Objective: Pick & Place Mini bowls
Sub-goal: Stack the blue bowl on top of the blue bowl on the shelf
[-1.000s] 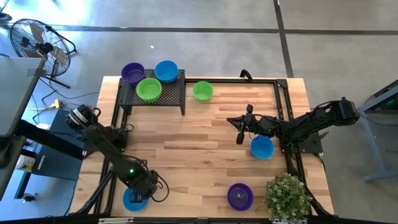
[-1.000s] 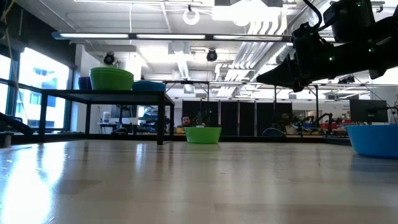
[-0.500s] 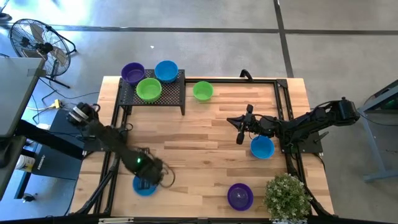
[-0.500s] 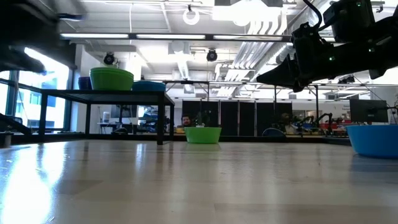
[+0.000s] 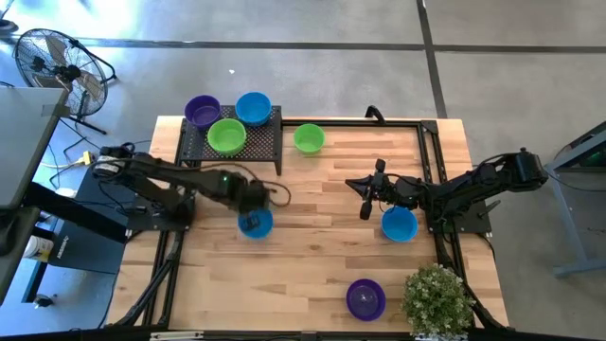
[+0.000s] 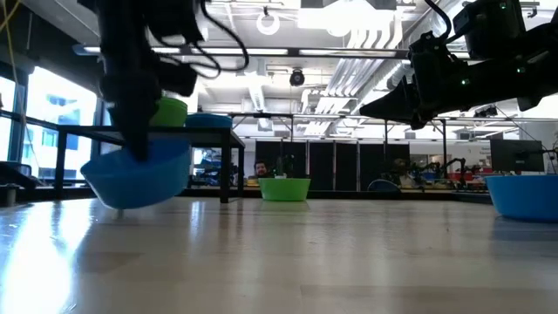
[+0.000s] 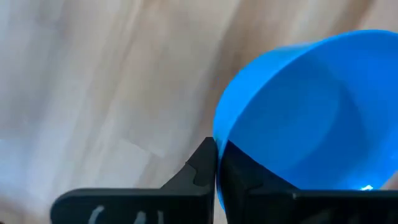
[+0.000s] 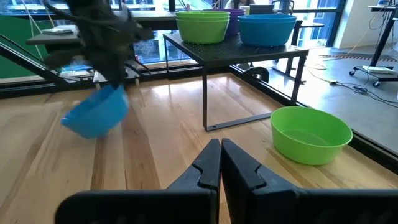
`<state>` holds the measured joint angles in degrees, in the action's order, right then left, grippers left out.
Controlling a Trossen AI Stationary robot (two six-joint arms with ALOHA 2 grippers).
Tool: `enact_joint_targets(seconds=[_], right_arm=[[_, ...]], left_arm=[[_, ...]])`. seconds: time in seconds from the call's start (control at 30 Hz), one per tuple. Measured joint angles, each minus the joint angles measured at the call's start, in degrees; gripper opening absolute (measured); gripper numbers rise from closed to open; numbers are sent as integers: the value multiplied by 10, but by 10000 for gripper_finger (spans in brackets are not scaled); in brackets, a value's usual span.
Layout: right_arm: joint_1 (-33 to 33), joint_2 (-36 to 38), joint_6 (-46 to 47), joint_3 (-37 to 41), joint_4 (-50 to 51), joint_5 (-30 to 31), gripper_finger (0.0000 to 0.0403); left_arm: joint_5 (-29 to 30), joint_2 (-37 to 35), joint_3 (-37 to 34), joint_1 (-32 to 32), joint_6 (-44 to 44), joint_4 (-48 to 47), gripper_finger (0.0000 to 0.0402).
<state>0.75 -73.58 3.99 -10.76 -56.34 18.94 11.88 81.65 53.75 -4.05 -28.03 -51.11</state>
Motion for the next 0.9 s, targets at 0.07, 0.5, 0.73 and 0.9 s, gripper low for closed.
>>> enact_joint_targets(seconds=[0.07,0.5,0.73,0.9], right_arm=[[0,0,0,0,0,0,2],[0,0,-4,0,0,2,2],[0,0,-4,0,0,2,2],[0,0,-4,0,0,2,1]], left_arm=[[-8,0,-16,31,21,19,2],[-33,0,-37,100,68,42,79],[-8,-20,20,96,80,-38,134],[27,-51,33,41,69,-13,93]])
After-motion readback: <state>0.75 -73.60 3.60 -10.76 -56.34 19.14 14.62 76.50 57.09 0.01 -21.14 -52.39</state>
